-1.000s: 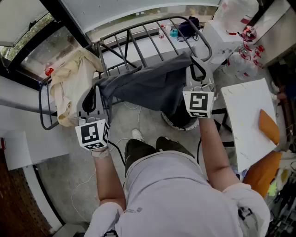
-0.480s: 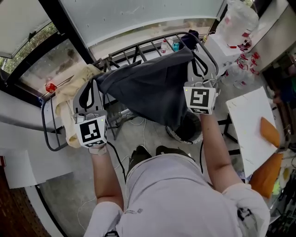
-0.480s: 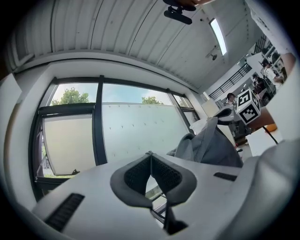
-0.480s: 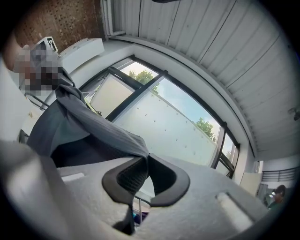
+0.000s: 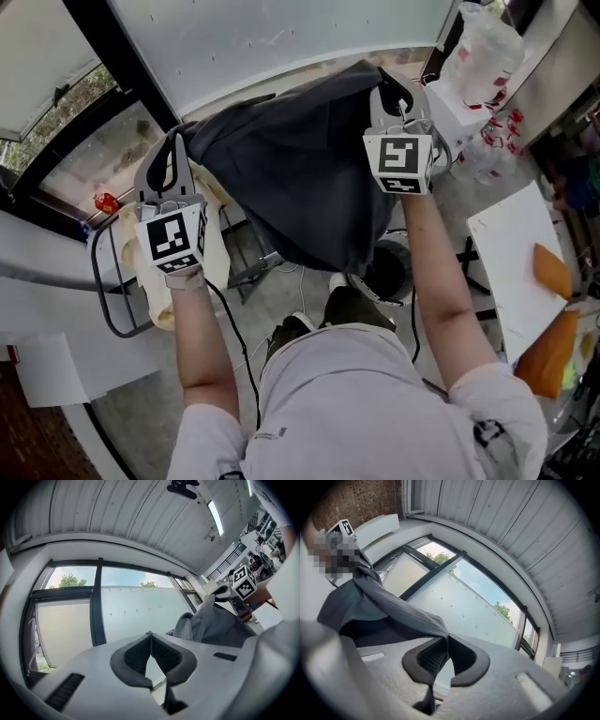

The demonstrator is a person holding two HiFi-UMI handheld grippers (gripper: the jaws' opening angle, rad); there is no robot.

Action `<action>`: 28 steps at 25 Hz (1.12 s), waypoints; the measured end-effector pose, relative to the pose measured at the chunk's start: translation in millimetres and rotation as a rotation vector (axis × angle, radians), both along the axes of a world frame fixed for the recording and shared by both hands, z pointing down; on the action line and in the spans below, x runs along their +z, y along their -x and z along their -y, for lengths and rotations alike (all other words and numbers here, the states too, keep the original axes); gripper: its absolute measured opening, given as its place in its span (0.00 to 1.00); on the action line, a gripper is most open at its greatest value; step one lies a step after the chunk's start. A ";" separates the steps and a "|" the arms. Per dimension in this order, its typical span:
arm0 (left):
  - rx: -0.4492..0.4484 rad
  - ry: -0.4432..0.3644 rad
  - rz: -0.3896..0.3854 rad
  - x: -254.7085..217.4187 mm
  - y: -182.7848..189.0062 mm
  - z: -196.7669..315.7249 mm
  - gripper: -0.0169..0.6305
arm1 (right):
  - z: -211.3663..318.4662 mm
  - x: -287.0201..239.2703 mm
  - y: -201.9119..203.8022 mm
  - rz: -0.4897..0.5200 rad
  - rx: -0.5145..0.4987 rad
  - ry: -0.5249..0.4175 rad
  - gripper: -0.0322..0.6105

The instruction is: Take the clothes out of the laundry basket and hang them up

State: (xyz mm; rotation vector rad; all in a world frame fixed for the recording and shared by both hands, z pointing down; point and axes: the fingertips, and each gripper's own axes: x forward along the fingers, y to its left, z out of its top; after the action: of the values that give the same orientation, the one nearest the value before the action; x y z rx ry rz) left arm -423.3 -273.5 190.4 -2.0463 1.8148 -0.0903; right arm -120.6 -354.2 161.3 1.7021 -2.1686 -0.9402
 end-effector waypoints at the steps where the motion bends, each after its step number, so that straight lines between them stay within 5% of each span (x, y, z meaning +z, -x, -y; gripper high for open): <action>1: -0.006 -0.002 0.002 -2.2 2.3 7.8 0.03 | 10.0 -2.4 3.2 -0.001 -0.006 0.002 0.08; 16: -0.140 -0.020 0.017 -47.5 41.1 170.7 0.03 | 213.3 -40.9 57.6 0.062 -0.163 0.029 0.08; 28: -0.218 0.318 -0.012 114.0 51.1 277.4 0.03 | 331.7 140.1 86.4 -0.073 -0.269 0.408 0.08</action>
State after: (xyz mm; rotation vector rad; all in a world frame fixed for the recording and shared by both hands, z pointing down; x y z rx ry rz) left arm -474.4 -550.9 304.4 -2.0425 2.1393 -0.4556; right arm -207.0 -685.9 301.3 1.1934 -2.3749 -0.5493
